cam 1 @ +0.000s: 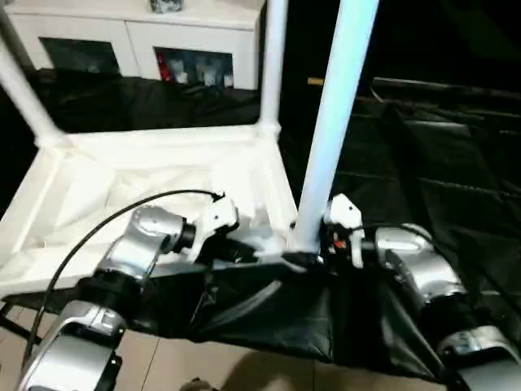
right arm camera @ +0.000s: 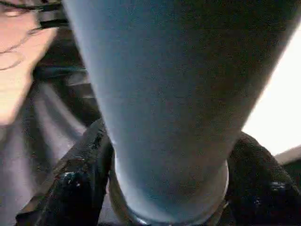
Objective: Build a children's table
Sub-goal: Rotate leg to tighten
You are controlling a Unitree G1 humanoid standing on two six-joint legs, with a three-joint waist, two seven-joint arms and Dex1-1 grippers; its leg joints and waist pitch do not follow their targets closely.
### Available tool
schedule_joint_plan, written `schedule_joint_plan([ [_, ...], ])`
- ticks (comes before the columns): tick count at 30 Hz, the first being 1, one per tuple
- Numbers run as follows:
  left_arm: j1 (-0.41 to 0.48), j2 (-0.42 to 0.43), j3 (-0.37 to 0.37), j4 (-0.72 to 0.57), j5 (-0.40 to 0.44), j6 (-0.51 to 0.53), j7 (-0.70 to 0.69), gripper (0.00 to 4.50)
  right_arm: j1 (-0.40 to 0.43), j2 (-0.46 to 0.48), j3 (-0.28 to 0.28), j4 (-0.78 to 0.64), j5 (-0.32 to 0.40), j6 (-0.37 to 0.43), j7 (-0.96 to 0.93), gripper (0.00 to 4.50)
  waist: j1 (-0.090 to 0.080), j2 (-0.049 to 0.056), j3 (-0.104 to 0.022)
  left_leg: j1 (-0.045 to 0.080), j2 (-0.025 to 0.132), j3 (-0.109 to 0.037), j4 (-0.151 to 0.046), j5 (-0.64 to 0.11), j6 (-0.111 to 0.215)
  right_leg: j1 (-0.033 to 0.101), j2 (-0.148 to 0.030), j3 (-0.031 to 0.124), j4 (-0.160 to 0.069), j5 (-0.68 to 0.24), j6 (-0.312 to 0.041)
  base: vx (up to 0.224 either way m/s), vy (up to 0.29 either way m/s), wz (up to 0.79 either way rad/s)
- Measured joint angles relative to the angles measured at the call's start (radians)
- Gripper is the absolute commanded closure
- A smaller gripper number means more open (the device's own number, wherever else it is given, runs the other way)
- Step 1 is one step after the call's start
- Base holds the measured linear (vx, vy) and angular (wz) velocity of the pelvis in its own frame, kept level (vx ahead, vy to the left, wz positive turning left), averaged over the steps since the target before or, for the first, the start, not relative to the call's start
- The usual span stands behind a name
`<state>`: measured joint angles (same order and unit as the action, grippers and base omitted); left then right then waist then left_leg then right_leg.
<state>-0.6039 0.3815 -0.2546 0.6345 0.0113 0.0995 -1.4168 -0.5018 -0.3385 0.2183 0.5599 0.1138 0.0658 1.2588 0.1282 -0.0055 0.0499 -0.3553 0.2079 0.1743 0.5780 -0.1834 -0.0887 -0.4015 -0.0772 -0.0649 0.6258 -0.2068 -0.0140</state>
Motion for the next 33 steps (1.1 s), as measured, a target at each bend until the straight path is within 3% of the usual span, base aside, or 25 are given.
schedule_joint_plan([
  [9, -0.001, 0.011, -0.004, 0.005, -0.008, 0.002, -0.015, 4.5, 0.01, 0.008, 0.007, -0.016, 0.0, 0.009, 0.01, 1.77, 0.011, -0.001, 0.001, 0.001, 0.0, 0.0, 0.0, 0.0, 0.0, 0.0, 0.0, 0.0, 0.001, 0.0, 0.0, 0.0, 0.0, 0.0],
  [13, -0.015, -0.015, 0.023, 0.032, 0.01, 0.015, 0.112, 4.5, 0.009, 0.077, -0.053, 0.042, -0.02, -0.015, -0.197, 1.78, 0.004, -0.002, 0.001, 0.004, 0.0, 0.0, 0.0, 0.001, -0.002, 0.001, 0.0, 0.0, 0.002, 0.001, -0.001, 0.0, 0.0, 0.0],
  [16, -0.028, -0.058, 0.046, 0.047, 0.031, 0.036, 0.244, 4.5, -0.013, 0.146, -0.103, 0.097, -0.032, -0.018, -0.409, 1.78, -0.013, -0.002, 0.001, 0.005, 0.0, 0.0, 0.0, 0.002, -0.002, 0.002, 0.0, 0.001, 0.002, 0.001, -0.001, 0.0, 0.0, 0.0],
  [21, -0.05, -0.152, 0.06, 0.05, 0.076, 0.087, 0.439, 4.5, -0.035, 0.245, -0.178, 0.145, -0.062, -0.025, -0.728, 1.78, -0.018, -0.001, 0.0, 0.005, -0.001, 0.0, -0.001, 0.001, -0.002, 0.003, 0.0, 0.002, 0.0, 0.001, -0.001, 0.0, 0.0, 0.0],
  [24, -0.055, -0.191, 0.059, 0.051, 0.092, 0.098, 0.497, 4.5, -0.042, 0.259, -0.183, 0.159, -0.088, -0.041, -0.823, 1.78, -0.015, 0.002, -0.002, 0.004, -0.002, 0.0, -0.004, 0.001, -0.002, 0.003, 0.0, 0.002, -0.002, 0.0, 0.0, 0.0, 0.0, 0.0],
  [25, -0.055, -0.196, 0.059, 0.052, 0.095, 0.097, 0.504, 4.5, -0.041, 0.26, -0.183, 0.162, -0.097, -0.051, -0.831, 1.22, -0.013, 0.003, -0.003, 0.004, -0.002, 0.0, -0.004, 0.001, -0.002, 0.003, 0.0, 0.001, -0.002, 0.0, 0.001, 0.0, 0.0, 0.0],
  [33, -0.053, -0.192, 0.055, 0.045, 0.1, 0.094, 0.484, 4.5, -0.035, 0.258, -0.183, 0.167, -0.103, -0.081, -0.794, 0.67, -0.016, 0.004, -0.003, 0.003, -0.002, 0.0, -0.004, 0.001, -0.002, 0.003, -0.001, 0.001, -0.003, 0.0, 0.001, 0.0, 0.0, 0.0],
])
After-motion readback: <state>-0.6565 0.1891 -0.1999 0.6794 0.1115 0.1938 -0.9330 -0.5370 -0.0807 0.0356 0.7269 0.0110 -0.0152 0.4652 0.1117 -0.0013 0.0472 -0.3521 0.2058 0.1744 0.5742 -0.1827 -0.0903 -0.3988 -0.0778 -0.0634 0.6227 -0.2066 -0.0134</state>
